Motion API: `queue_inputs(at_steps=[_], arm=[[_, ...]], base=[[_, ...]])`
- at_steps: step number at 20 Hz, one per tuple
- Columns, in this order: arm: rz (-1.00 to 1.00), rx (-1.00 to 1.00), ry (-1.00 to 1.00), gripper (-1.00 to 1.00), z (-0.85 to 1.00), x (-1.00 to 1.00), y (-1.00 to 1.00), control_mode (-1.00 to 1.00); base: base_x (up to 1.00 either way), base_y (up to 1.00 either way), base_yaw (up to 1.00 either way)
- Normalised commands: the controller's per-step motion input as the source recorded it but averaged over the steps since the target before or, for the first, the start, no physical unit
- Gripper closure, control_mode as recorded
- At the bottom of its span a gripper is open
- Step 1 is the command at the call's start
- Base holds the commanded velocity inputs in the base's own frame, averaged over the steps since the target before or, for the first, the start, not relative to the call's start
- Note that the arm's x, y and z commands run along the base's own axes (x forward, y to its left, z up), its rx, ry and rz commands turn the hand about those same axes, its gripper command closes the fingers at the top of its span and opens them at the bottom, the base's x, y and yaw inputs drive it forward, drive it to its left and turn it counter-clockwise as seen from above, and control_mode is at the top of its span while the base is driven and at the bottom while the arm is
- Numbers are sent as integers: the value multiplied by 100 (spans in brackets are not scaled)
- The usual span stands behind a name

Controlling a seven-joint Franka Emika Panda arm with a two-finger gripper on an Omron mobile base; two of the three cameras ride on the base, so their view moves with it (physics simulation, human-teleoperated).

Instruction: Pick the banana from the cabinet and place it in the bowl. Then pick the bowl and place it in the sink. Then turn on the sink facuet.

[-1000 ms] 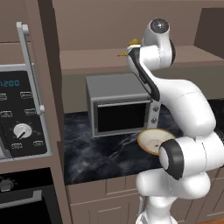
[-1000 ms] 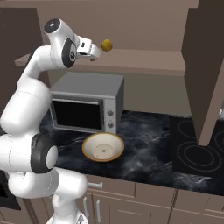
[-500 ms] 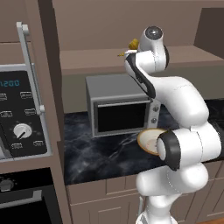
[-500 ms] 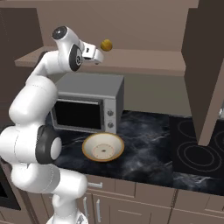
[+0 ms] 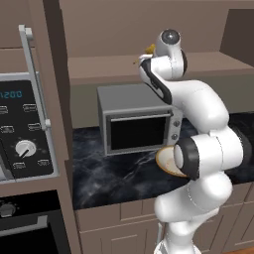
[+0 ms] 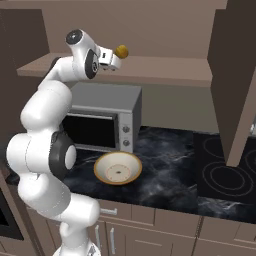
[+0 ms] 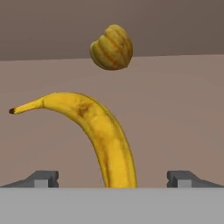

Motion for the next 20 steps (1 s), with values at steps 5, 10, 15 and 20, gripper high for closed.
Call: queue_inputs(at_steps=[5, 10, 15, 20], arm=[[0, 0, 0, -100, -21, 43, -1, -100], [0, 0, 0, 100, -24, 8, 0, -100], [1, 0, 0, 100, -19, 0, -3, -100], [9, 0, -1, 100, -28, -52, -4, -100]], base=[[0, 0, 0], [0, 0, 0], [0, 0, 0], [0, 0, 0]])
